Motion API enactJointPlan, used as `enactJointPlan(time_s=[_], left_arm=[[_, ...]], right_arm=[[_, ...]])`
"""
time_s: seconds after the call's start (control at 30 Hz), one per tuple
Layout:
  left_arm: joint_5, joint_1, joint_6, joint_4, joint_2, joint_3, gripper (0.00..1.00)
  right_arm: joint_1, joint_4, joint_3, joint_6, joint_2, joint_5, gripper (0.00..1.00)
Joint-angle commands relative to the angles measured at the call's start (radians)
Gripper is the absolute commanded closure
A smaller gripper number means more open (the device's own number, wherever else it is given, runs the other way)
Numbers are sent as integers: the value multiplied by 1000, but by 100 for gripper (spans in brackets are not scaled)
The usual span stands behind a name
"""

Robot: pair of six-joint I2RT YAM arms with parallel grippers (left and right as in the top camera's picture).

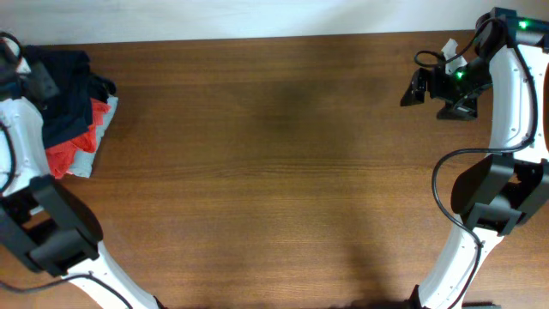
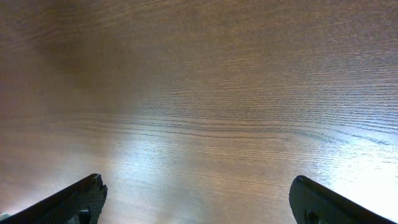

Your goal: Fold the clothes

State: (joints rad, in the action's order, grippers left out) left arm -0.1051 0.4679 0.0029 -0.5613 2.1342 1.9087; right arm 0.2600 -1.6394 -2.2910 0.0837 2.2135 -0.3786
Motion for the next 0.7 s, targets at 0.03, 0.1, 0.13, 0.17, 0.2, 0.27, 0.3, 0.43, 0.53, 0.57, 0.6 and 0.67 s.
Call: enactJointPlan(time_s=[0.03, 0.1, 0.13, 0.17, 0.2, 0.27, 0.3, 0.43, 0.53, 0.57, 0.6, 0.67], left_arm=[[12, 5, -11, -29, 82, -37, 99], [12, 6, -11, -6, 103, -84, 99], [13, 6, -11, 5, 112, -106, 99], [12, 6, -12, 24, 122, -135, 99], [12, 6, -16, 43, 129, -167, 99], [12, 6, -17, 71, 135, -208, 99], [12, 6, -18, 87, 135, -237, 99], [16, 4, -18, 82, 135, -240, 99], [40, 4, -18, 82, 134, -238, 99], [48, 4, -18, 82, 132, -237, 99], [58, 4, -18, 82, 129, -235, 99], [66, 3, -18, 81, 109, -233, 99]], right_arm=[[-6, -3, -11, 13, -15, -5, 1], [-6, -2, -11, 14, -15, -5, 1], [-6, -2, -11, 14, -15, -5, 1], [-6, -1, -11, 14, -15, -5, 1], [-6, 3, -11, 14, -15, -5, 1], [-6, 6, -11, 14, -15, -6, 1], [-6, 6, -11, 14, -15, -6, 1], [-6, 5, -11, 14, -15, -6, 1], [-6, 5, -11, 13, -15, -6, 2], [-6, 5, -11, 13, -15, -7, 1], [-6, 5, -11, 14, -15, -10, 2], [-6, 5, -11, 14, -15, -10, 1]])
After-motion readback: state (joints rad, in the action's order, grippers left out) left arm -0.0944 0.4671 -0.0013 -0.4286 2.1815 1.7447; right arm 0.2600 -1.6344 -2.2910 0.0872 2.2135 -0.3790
